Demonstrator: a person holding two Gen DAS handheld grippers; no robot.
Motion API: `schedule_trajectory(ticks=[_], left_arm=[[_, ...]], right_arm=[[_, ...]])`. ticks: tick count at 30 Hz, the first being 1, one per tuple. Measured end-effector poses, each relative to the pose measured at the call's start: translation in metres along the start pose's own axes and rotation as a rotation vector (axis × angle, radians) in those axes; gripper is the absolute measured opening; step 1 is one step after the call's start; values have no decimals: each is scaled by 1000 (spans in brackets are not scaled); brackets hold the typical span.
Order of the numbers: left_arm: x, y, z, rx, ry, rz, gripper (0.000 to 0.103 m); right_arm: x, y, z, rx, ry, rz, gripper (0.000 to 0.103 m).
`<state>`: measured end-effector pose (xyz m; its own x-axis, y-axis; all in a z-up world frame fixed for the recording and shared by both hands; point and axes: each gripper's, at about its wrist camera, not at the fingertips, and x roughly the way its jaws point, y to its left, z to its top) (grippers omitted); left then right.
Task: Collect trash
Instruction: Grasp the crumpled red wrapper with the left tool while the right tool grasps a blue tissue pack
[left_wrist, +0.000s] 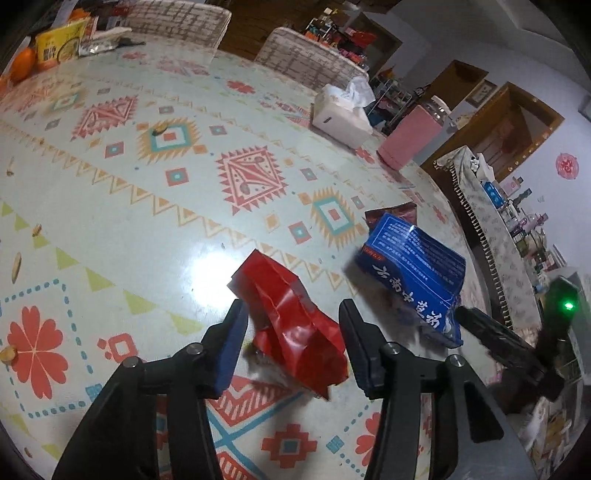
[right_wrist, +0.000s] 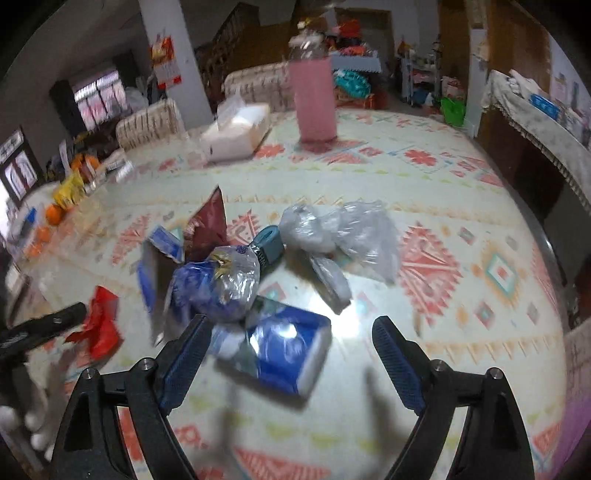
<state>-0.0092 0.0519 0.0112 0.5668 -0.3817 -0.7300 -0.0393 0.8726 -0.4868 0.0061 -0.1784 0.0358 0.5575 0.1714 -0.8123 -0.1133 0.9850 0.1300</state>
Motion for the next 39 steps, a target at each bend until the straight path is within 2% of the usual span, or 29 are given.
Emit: schedule_trajectory(ticks=[5,8,13,16,19,22,25,27,28,29,30,31,32,36,39], left_arm=[[2,8,1,-47,21,-34,59],[1,11,2,-66,22,-50,60],[0,11,1,-67,20,-58,65],[0,8,1,-54,17,-54,69],[2,0,-1,-16,13,-23,71],[6,-12,-4,51,13,21,79],[11,-27,-10,145,12,93,82],[16,-37,-15,213,8,153,82],[17,-39,-17,233,7,167,81],[17,-42,-19,258,6,169,59],[16,-44,-21,273,8,155,42],[14,-44,-21,273,2,142,39],[11,-43,-20,266,-4,117,27],[7,-31,-14,192,9,6,23],[5,-29,-12,165,0,-26,23]], right_arm=[[21,16,2,-67,57,21,92],[20,25,-6,-87,82,51,92],[13,48,-23,-153,107,27,92],[13,57,-29,-159,115,61,93],[14,65,-37,-161,129,52,93],[14,71,-46,-178,131,28,93],[8,77,-56,-220,119,-13,85],[3,76,-60,-211,117,-1,83],[0,75,-62,-207,113,1,82],[-3,74,-65,-207,107,-2,82],[-7,73,-68,-207,99,-6,81],[-11,70,-72,-203,94,-6,81],[-14,69,-74,-197,91,-4,81],[-33,55,-83,-156,63,7,80],[-49,45,-91,-123,39,10,79]])
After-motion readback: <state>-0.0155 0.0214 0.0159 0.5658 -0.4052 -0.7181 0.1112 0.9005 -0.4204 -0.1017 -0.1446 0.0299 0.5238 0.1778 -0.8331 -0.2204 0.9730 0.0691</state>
